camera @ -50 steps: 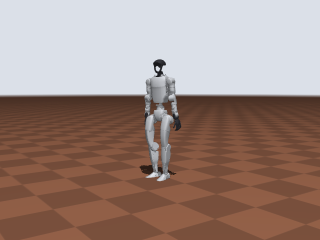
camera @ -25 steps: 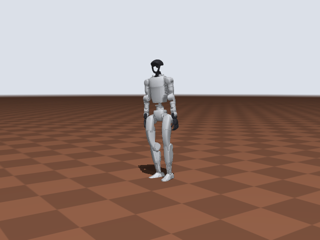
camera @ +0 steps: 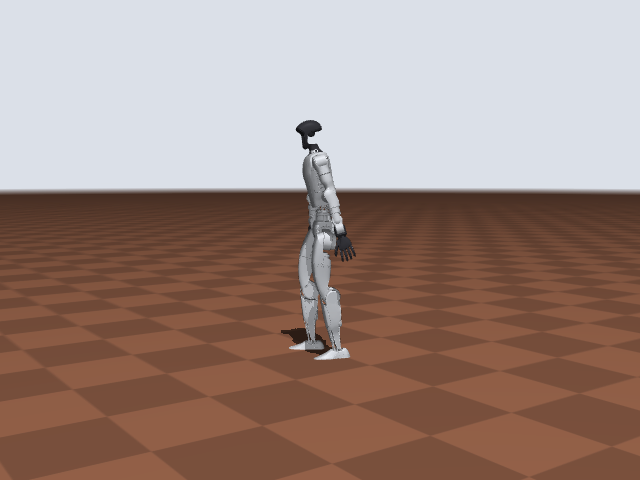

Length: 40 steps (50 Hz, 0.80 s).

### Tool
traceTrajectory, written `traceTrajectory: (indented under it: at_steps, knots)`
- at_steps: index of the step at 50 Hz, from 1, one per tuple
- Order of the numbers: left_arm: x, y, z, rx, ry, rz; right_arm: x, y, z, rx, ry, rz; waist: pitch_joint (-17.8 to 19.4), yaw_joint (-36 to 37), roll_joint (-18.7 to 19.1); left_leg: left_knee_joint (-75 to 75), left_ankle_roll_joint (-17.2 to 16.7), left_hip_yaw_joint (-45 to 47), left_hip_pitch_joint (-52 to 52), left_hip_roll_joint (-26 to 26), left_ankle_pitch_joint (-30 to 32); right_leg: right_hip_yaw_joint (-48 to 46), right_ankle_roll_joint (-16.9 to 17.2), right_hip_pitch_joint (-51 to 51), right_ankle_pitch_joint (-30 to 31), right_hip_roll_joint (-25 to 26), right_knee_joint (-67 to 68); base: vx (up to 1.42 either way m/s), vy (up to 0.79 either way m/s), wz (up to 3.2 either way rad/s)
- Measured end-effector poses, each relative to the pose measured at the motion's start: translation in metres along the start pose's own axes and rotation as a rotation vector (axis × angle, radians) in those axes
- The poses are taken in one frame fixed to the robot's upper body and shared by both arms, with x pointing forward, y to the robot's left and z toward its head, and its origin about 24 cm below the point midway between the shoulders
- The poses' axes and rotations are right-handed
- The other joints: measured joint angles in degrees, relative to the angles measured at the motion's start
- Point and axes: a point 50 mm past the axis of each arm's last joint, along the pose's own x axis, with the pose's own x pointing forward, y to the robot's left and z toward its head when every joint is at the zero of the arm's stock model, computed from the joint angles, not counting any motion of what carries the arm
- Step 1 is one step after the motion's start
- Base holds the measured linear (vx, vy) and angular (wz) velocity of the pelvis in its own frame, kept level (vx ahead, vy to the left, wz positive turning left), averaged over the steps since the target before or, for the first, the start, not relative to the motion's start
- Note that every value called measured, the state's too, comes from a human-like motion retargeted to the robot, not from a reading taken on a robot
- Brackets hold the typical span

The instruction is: In place motions

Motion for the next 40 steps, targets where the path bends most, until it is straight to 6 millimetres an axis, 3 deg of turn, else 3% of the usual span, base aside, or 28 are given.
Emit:
traceTrajectory:
  at_steps: [2, 4, 7, 15, 21, 27, 28, 30, 34, 36, 38, 40]
  knots:
    - [0.0, 0.003, -0.004, 0.023, 0.012, 0.016, 0.0, 0.002, -0.001, -0.011, 0.003, 0.024, -0.5, 0.3, 0.7, -0.4, 0.5, 4.2, 0.1, 0.9, -0.5, -10.3, -1.3, 0.1, -3.9, -1.7, 0.0, -0.12, -0.01, -2.46]
    - [0.0, 0.005, -0.008, 0.034, 0.027, 0.023, 0.0, 0.002, -0.002, -0.048, 0.003, 0.043, -1.0, 0.5, 1.2, -0.7, 1.2, 9.5, 0.3, 1.6, -1.6, -23.1, -0.3, 0.5, -9.2, -3.5, 0.2, -0.1, 0.01, -2.79]
    - [0.0, 0.003, -0.012, 0.025, 0.034, 0.006, 0.0, -0.001, -0.001, -0.102, -0.004, 0.045, -1.5, 0.3, 1.4, -0.2, 2.1, 16.5, 0.5, 2.3, -3.7, -36.2, 2.8, 1.1, -12.5, -5.2, 1.3, -0.09, -0.02, -3.03]
    - [0.0, 0.003, -0.016, 0.039, 0.039, -0.006, -0.001, -0.006, -0.005, -0.001, 0.063, 0.027, -1.8, -4.0, 1.2, 1.4, 1.9, 33.6, 2.1, 3.7, -8.7, -40.4, 10.1, 0.8, -11.4, -4.5, 6.1, -0.05, -0.11, -2.8]
    - [0.001, 0.013, -0.01, 0.075, 0.022, 0.025, -0.003, -0.005, -0.026, 0.197, 0.139, 0.039, -4.2, -6.6, 1.7, -1.1, 0.1, 43.2, 3.5, 2.4, -11.2, -53.0, 13.5, 5.2, -10.5, -1.8, 2.6, 0.04, -0.17, -2.36]
    - [0.001, 0.025, 0.024, 0.129, -0.089, 0.041, -0.013, 0.001, -0.068, 0.44, 0.299, 0.018, -7.0, -8.6, 1.0, -1.0, -2.6, 49.3, 3.7, 1.6, -12.6, -53.2, 15.6, 6.7, -7.2, 0.5, -1.4, 0.14, -0.18, -1.29]
    - [0.0, 0.025, 0.034, 0.137, -0.12, 0.033, -0.016, 0.002, -0.074, 0.48, 0.329, 0.014, -7.2, -8.4, 1.2, -1.0, -3.1, 50.4, 3.8, 1.8, -12.8, -49.3, 16.0, 5.5, -7.4, 0.6, -1.0, 0.17, -0.17, -0.7]
    - [-0.003, 0.02, 0.054, 0.149, -0.194, 0.015, -0.021, 0.009, -0.094, 0.554, 0.404, 0.009, -7.7, -9.2, 1.9, -0.5, -4.0, 50.9, 4.4, 2.7, -12.8, -47.6, 15.6, 5.2, -6.7, 0.6, -0.9, 0.19, -0.11, -0.44]
    - [-0.006, 0.012, 0.071, 0.15, -0.285, -0.033, -0.03, 0.019, -0.117, 0.579, 0.487, 0.016, -8.5, -9.9, 0.0, 4.0, -3.5, 51.6, 6.4, 4.0, -10.7, -43.8, 15.1, 6.9, -6.5, -0.3, -2.8, 0.28, -0.19, -0.36]
    - [-0.006, 0.01, 0.07, 0.153, -0.296, -0.047, -0.031, 0.026, -0.12, 0.56, 0.503, 0.036, -9.1, -9.4, -2.8, 8.9, -1.4, 53.0, 6.8, 4.9, -7.8, -41.7, 15.2, 7.6, -6.5, -2.6, -3.5, 0.27, -0.2, -0.78]
    - [-0.005, 0.01, 0.063, 0.138, -0.288, -0.033, -0.031, 0.032, -0.119, 0.52, 0.502, 0.06, -10.0, -8.0, -7.8, 20.3, 5.3, 52.2, 4.9, 6.4, -5.2, -38.4, 15.0, 7.9, -6.7, -7.3, -3.9, 0.38, -0.25, -1.59]
    - [-0.003, 0.014, 0.05, 0.107, -0.258, -0.012, -0.03, 0.034, -0.116, 0.464, 0.493, 0.079, -8.8, -3.2, -10.1, 33.5, 8.4, 52.4, 6.4, 12.6, -7.2, -32.8, 14.6, 10.4, -8.9, -6.7, -3.6, 0.55, -0.35, -2.84]
